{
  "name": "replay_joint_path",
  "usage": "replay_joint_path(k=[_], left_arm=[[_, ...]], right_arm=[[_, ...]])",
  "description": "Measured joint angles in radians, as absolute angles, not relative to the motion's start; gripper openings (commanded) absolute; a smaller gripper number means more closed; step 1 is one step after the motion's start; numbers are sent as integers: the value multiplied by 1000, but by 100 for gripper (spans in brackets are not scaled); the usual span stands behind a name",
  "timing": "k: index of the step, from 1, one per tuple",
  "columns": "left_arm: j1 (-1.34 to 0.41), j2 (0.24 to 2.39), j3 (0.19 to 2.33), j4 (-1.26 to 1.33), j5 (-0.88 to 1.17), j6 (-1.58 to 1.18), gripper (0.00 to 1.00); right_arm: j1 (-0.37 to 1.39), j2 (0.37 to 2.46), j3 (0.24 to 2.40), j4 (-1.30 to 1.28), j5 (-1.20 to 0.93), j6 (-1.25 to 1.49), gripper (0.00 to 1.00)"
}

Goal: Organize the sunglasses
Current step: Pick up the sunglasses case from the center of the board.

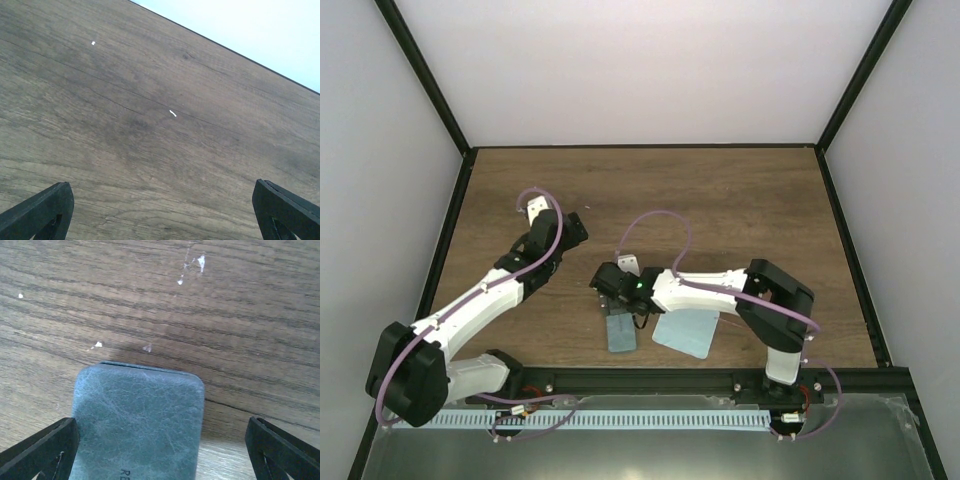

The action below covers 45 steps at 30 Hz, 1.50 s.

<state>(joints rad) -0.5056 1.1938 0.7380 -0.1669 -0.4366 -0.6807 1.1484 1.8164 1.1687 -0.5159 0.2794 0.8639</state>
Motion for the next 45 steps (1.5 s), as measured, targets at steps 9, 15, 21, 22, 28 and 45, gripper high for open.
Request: replay_joint_path(k=[9,15,21,22,28,45], left_arm=[[-506,1203,739,-168,-421,-682,100],[-506,1205,739,-170,-416,-682,100],[-506,1206,739,-170,-413,-682,100],[-506,1208,739,-170,-413,-682,100],[-506,1215,740,-170,-403,-683,100],[-506,1231,747,-171,-378,-683,100]], right_arm=[[1198,1902,1221,-529,290,908,93],[1211,1919,1235,-555,299,928,92],[1211,1919,1237,-560,309,934,92],[1211,1918,1237,-561,310,935,92],[1211,1912,1237,-573,324,947,93],[1231,1909,1284,-622,360,961,86]])
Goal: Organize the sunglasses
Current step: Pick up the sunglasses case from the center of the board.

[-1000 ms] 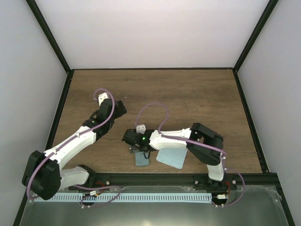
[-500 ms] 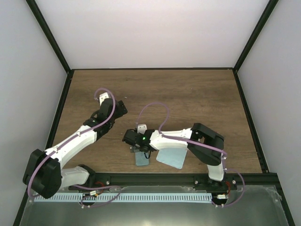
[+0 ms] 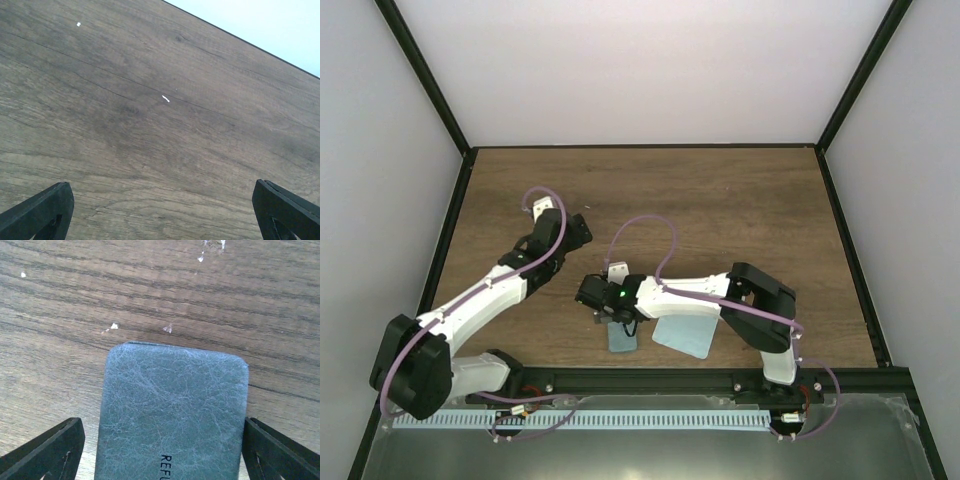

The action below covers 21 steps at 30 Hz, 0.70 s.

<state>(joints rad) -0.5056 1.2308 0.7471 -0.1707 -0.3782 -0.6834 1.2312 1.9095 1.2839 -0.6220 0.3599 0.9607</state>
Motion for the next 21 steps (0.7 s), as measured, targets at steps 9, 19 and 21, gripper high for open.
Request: replay_joint_path(k=[9,19,21], left_arm=[[-506,1240,751,-171,-368,-683,100],[-506,1244,752,-171,-345,-683,100],[-506,1245,752,-171,-342,-683,100]], right_arm=[[1231,1919,1288,-628,364,962,72],[1232,1923,1295,-633,366,958,78],[1232,1924,1295,-633,365,957,79]])
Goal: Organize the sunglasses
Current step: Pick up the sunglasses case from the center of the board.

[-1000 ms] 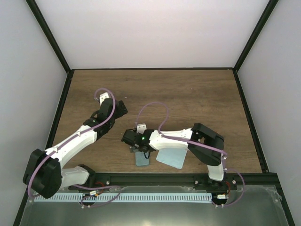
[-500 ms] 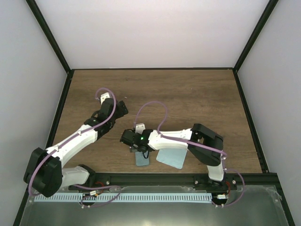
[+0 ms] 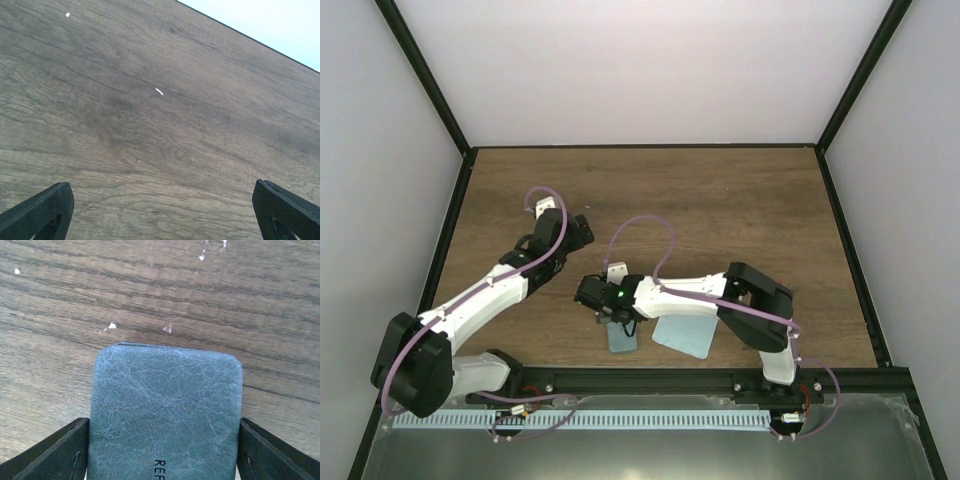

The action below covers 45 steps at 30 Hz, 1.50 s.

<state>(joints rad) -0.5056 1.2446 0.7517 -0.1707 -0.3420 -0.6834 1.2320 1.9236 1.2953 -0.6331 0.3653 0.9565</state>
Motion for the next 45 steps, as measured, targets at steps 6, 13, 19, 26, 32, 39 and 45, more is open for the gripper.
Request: replay_joint_path(k=[6,13,19,26,32,39,45], left_arm=[[-506,1245,752,-170,-336,-683,100],[-506,1245,752,-171,-335,-683,100],[-506,1246,752,-171,-331,-683,100],[-506,1256,754,-171,-327,-683,100],[-506,1261,766,-170,-316,-683,100],[-506,1263,767,-171,-309,-683,100],[-506,1263,767,-171,-308,-683,100]], right_arm=[[1232,1948,1296,-626,364,955,78],[1232,1953,1296,-622,361,955,81],[1232,1953,1296,-620,355,951,85],[1232,1951,1296,-619,351,951,84],[1232,1945,1295,-619,352,952,84],[1232,1930,1295,-620,353,957,83],[1232,1930,1293,-620,357,962,71]])
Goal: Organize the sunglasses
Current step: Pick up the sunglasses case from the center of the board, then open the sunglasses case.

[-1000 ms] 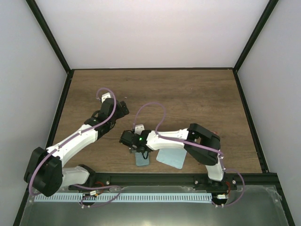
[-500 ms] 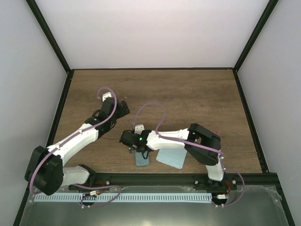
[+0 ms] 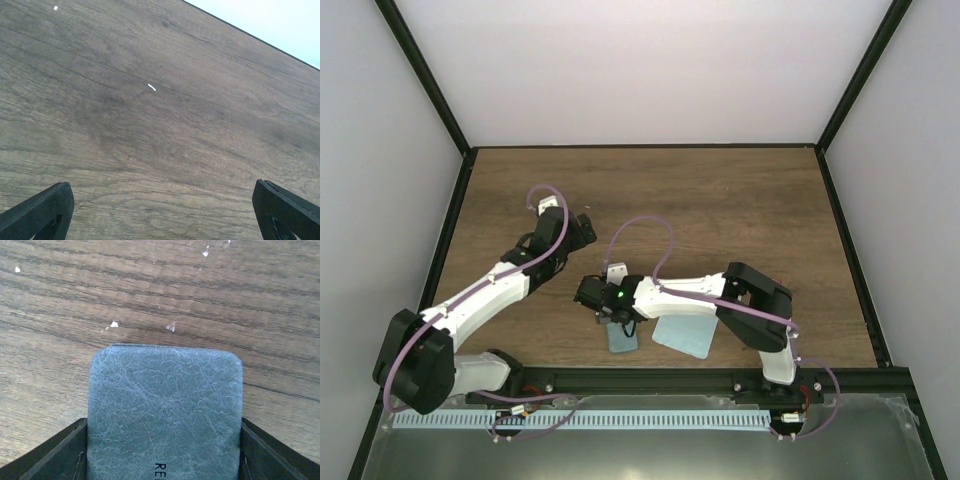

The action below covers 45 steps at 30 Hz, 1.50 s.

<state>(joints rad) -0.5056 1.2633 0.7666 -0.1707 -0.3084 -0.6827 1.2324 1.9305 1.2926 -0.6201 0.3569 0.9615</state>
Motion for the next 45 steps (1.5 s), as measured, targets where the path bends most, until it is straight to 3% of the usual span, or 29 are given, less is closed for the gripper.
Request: replay_joint_path(k=[17,27,32,37,45], left_arm=[[-506,1269,767,-170,-294,-681,100],[-505,1248,766,-146,-226,-676,100],[-497,1254,758,-91,-100,-674,100],[-490,1365,753,39,158,-682,100],[-518,1484,729,179,418,-707,100]], right_arm=[[1200,1818,1178,-529,294,899,64],[888,1536,1096,-413,107,774,62],[715,1462,1038,-336,-6,728,60],[580,1379,885,-225,-156,694,56],[461,1330,745,-57,-336,626,58]])
